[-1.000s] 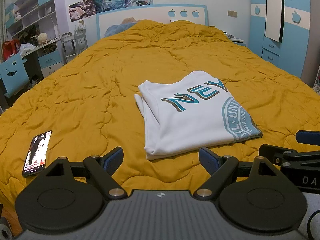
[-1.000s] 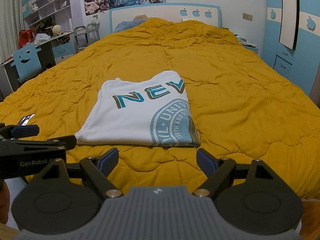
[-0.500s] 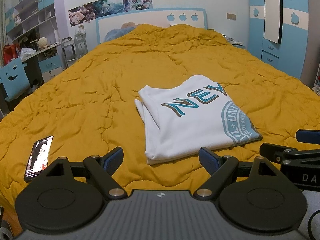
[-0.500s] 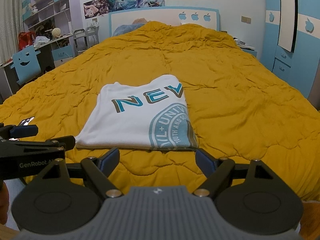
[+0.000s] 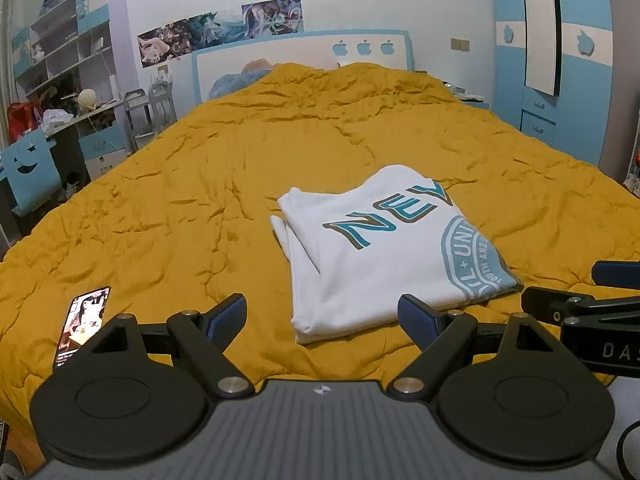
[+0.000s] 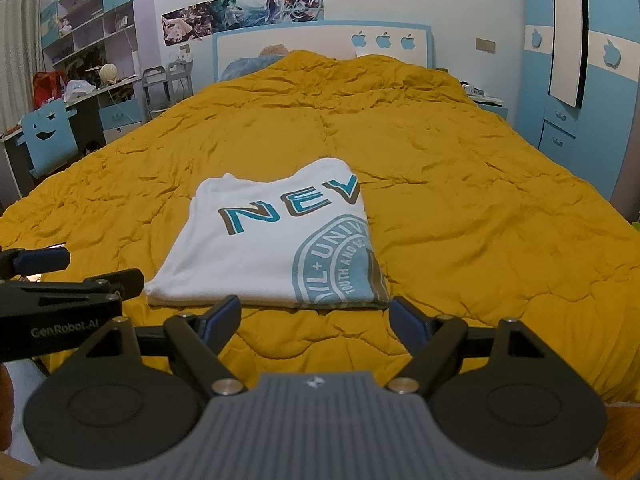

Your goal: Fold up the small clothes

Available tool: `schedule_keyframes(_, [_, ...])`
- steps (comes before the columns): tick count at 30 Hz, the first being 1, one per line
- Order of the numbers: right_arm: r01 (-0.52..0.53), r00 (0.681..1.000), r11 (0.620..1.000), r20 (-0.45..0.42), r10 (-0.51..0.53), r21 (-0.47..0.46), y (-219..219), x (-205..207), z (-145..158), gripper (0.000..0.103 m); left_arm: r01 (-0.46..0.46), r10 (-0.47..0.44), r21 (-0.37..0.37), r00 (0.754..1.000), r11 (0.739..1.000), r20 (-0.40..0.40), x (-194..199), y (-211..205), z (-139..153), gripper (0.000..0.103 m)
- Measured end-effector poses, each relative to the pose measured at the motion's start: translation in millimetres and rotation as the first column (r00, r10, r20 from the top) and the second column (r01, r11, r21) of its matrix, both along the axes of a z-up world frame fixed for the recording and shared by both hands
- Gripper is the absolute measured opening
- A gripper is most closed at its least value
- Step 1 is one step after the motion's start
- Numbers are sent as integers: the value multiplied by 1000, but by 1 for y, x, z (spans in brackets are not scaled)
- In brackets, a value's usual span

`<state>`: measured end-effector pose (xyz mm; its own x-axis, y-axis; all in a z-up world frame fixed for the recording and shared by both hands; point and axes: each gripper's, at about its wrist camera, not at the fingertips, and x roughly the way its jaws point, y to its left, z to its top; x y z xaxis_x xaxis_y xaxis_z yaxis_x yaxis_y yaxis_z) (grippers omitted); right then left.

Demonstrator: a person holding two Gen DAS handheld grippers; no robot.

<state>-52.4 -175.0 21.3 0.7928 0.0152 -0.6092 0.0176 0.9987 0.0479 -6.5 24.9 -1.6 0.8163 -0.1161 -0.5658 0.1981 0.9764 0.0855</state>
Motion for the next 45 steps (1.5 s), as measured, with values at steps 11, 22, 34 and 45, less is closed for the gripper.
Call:
schedule_keyframes(11, [3, 1000, 1000, 18, -3, -1, -1, -3, 2, 75, -1, 1, -1, 1000, 1000, 18, -1, 0, 1, 100])
schedule_keyframes(22, [1, 1000, 1000, 19, -1, -1, -1, -3, 2, 75, -4, 4, -1, 1000, 1000, 25, -3, 0, 3, 100])
schedule_keyframes(34, [2, 1000, 1000, 19, -2, -1, -1, -3, 1, 75, -4, 4, 0, 1000, 1000, 25, -3, 0, 3, 100])
schedule_keyframes(45, [2, 1000, 1000, 20, -2, -1, 0, -3, 1, 75, -10, 10, 1, 1000, 1000, 25, -3, 1, 2, 100])
